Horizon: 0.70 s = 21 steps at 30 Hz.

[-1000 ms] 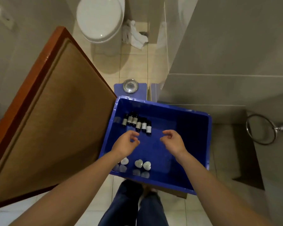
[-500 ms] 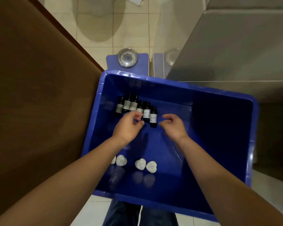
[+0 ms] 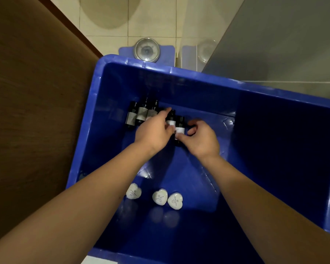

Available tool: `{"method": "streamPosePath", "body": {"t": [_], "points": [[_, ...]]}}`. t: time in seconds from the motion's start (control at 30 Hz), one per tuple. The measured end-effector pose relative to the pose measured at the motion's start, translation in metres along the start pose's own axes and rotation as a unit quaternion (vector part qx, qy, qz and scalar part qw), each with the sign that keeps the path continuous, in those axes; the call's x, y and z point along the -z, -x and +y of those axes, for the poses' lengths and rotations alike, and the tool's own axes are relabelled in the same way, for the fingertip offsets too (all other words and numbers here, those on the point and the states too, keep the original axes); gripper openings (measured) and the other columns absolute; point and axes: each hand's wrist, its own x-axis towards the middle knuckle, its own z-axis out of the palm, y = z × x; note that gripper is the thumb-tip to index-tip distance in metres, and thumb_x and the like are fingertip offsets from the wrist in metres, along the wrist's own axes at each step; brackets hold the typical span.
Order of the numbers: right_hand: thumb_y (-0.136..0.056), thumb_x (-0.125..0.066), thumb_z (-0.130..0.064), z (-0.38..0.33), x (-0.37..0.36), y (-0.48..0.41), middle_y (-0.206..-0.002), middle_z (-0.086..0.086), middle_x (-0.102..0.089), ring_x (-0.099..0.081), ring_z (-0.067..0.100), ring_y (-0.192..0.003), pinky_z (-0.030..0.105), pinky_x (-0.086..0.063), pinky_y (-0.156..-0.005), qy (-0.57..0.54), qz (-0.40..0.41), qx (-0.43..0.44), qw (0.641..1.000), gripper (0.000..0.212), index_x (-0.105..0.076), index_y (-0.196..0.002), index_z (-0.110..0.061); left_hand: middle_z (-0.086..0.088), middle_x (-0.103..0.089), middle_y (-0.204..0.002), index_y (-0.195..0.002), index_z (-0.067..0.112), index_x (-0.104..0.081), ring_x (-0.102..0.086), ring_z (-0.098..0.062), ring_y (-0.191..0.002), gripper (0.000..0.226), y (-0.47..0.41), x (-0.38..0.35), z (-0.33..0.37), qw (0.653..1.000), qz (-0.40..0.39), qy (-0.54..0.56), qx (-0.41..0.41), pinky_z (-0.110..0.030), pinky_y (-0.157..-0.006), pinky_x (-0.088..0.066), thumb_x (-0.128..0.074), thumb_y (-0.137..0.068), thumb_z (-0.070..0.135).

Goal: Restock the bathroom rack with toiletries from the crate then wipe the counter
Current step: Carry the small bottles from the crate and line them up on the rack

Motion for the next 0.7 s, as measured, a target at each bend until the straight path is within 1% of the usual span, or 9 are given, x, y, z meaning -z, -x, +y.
{"method": "streamPosePath", "body": {"t": [0.07, 0.13, 0.2, 0.3, 0.37, 0.47, 0.6, 0.7], "points": [[-0.071, -0.077, -0.044, -0.002, 0.0, 0.0, -0.087, -0.013, -0.059, -0.06, 0.013, -0.084, 0.029, -0.046, -0.064, 0.01, 0.005, 0.009, 1.0, 0.057, -0.057, -0.121, -0.026, 0.004, -0.066, -0.103, -0.148, 0.033, -0.029, -0.062, -0.022, -0.099, 0.06, -0.003, 0.0, 0.004, 0.999, 0.002, -0.052, 0.003, -0.04, -0.08, -0.053, -0.054, -0.094, 0.034], [-0.071, -0.076, -0.042, -0.004, 0.001, 0.0, -0.09, -0.011, -0.061, -0.061, 0.014, -0.086, 0.031, -0.049, -0.065, 0.014, 0.004, 0.019, 1.0, 0.058, -0.056, -0.122, -0.025, 0.0, -0.067, -0.109, -0.149, 0.033, -0.026, -0.061, -0.024, -0.103, 0.061, -0.007, -0.001, 0.006, 0.995, 0.007, -0.097, 0.0, -0.037, -0.079, -0.052, -0.054, -0.094, 0.034], [-0.072, -0.074, -0.038, -0.006, 0.0, 0.001, -0.094, -0.008, -0.062, -0.062, 0.016, -0.09, 0.033, -0.051, -0.068, 0.019, 0.0, 0.028, 0.999, 0.055, -0.055, -0.122, -0.025, -0.002, -0.067, -0.11, -0.148, 0.033, -0.027, -0.061, -0.026, -0.105, 0.061, -0.006, -0.004, 0.008, 0.992, 0.014, -0.129, -0.008, -0.033, -0.073, -0.048, -0.054, -0.093, 0.031], [-0.073, -0.07, -0.029, -0.003, 0.0, 0.004, -0.106, -0.002, -0.061, -0.061, 0.021, -0.095, 0.031, -0.048, -0.067, 0.043, -0.012, 0.026, 0.999, 0.051, -0.053, -0.121, -0.025, -0.002, -0.066, -0.106, -0.146, 0.032, -0.031, -0.061, -0.027, -0.1, 0.059, 0.0, -0.009, 0.008, 0.989, 0.017, -0.143, -0.03, -0.03, -0.065, -0.039, -0.052, -0.091, 0.024], [-0.073, -0.069, -0.026, 0.001, 0.001, 0.005, -0.111, 0.002, -0.058, -0.06, 0.024, -0.097, 0.03, -0.044, -0.065, 0.077, -0.016, 0.02, 0.997, 0.051, -0.052, -0.121, -0.024, -0.005, -0.062, -0.113, -0.145, 0.029, -0.032, -0.061, -0.027, -0.098, 0.058, 0.007, -0.013, 0.006, 0.985, 0.015, -0.162, -0.05, -0.031, -0.064, -0.038, -0.051, -0.09, 0.023], [-0.074, -0.069, -0.025, 0.008, 0.004, 0.008, -0.114, 0.004, -0.056, -0.059, 0.026, -0.097, 0.029, -0.04, -0.064, 0.114, -0.017, 0.016, 0.993, 0.048, -0.052, -0.118, -0.022, -0.007, -0.053, -0.123, -0.141, 0.027, -0.036, -0.061, -0.03, -0.095, 0.055, 0.015, -0.019, 0.006, 0.978, 0.009, -0.193, -0.079, -0.032, -0.061, -0.04, -0.054, -0.089, 0.023], [-0.075, -0.069, -0.022, 0.013, 0.006, 0.012, -0.114, 0.005, -0.056, -0.06, 0.028, -0.094, 0.03, -0.039, -0.063, 0.098, -0.034, -0.002, 0.995, 0.043, -0.052, -0.114, -0.019, -0.005, -0.045, -0.126, -0.137, 0.027, -0.04, -0.061, -0.03, -0.087, 0.054, 0.021, -0.026, 0.01, 0.971, 0.011, -0.223, -0.089, -0.032, -0.055, -0.034, -0.057, -0.086, 0.024], [-0.076, -0.068, -0.022, 0.017, 0.008, 0.017, -0.111, 0.006, -0.059, -0.061, 0.027, -0.092, 0.03, -0.041, -0.064, 0.057, -0.056, -0.032, 0.996, 0.04, -0.052, -0.112, -0.019, -0.004, -0.044, -0.127, -0.137, 0.027, -0.039, -0.06, -0.029, -0.086, 0.054, 0.025, -0.03, 0.012, 0.968, 0.01, -0.235, -0.085, -0.032, -0.055, -0.035, -0.058, -0.087, 0.024]]}}
